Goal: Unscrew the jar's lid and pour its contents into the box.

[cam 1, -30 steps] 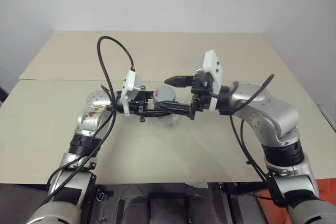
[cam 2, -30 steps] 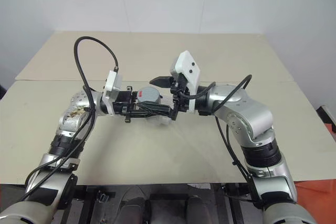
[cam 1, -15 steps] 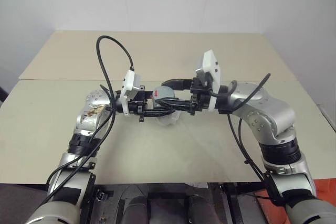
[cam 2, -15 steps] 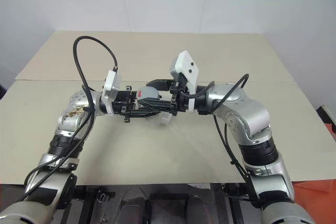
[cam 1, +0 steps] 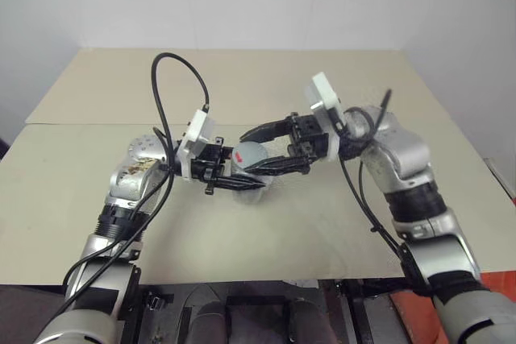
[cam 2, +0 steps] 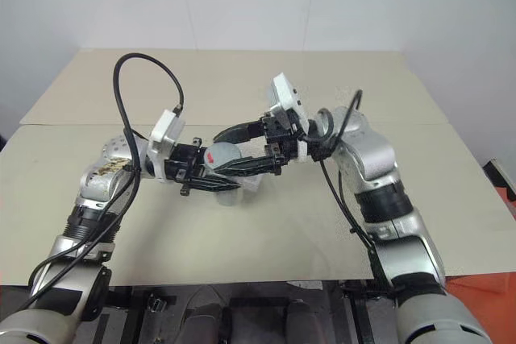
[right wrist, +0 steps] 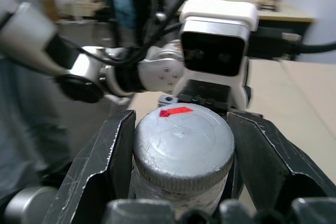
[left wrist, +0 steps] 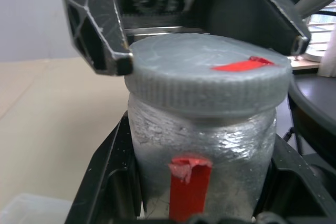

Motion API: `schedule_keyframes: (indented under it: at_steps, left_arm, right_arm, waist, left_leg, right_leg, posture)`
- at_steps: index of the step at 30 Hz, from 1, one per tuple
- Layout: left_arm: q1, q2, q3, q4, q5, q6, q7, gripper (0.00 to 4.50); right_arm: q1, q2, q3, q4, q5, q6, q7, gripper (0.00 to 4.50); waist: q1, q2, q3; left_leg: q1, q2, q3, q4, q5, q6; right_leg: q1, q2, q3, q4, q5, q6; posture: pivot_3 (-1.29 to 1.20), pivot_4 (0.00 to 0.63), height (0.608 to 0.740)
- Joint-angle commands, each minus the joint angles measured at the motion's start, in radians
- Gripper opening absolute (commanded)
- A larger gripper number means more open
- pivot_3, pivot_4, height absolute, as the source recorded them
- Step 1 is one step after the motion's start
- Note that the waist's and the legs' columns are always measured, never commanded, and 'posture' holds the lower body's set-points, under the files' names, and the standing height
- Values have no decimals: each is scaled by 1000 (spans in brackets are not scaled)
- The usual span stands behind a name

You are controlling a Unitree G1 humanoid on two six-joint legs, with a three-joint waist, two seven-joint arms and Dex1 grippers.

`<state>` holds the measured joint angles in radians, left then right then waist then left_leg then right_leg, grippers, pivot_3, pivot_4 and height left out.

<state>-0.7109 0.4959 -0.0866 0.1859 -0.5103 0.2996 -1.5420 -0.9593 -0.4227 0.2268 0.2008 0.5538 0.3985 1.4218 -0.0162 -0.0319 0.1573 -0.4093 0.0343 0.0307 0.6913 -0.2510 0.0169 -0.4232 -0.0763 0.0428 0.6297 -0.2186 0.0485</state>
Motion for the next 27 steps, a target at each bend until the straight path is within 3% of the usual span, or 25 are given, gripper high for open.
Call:
schedule_keyframes:
  at_steps: [1,6,11,12,21,27]
  left_arm:
    - [-21,-9,13,-74,-61,10,-34,2082]
    - [-8,-7,14,-86,-50,5,-21,2082]
    - [17,8,43,-72,-29,-10,26,2082]
    - [25,14,49,-71,-25,-12,35,2082]
    - [59,34,74,-39,0,-34,112,2082]
    - [49,25,64,-25,5,-35,123,2082]
  right_arm:
    - [-65,34,26,139,-66,-78,83,2732]
    - [-114,79,25,255,-114,-143,128,2732]
    - [-65,72,-11,175,-134,-135,39,4371]
    - [-38,63,-20,123,-143,-131,1,4475]
    - [219,12,-114,-403,-76,89,-324,4475]
    - [259,58,-97,-568,-60,226,-528,4475]
  waist:
    - [0,0,0]
    - [0,1,1]
    - [5,1,1]
    - [5,1,1]
    - [3,1,1]
    - [1,1,1]
  left_leg:
    - [0,0,0,0,0,0]
    - [-1,0,0,0,0,0]
    - [-1,0,0,1,0,0]
    - [-1,0,0,1,0,0]
    - [-2,0,-1,1,0,0]
    - [-1,0,-1,1,0,0]
  right_leg:
    - [0,0,0,0,0,0]
    - [-1,0,0,2,0,0]
    - [0,-1,-1,2,0,0]
    - [0,-1,-1,2,0,0]
    - [-1,-1,-1,2,0,0]
    - [-1,0,-1,0,0,0]
  posture:
    - [0,150,740]
    - [0,150,740]
    - [0,150,740]
    - [0,150,740]
    - [0,150,740]
    - [0,150,740]
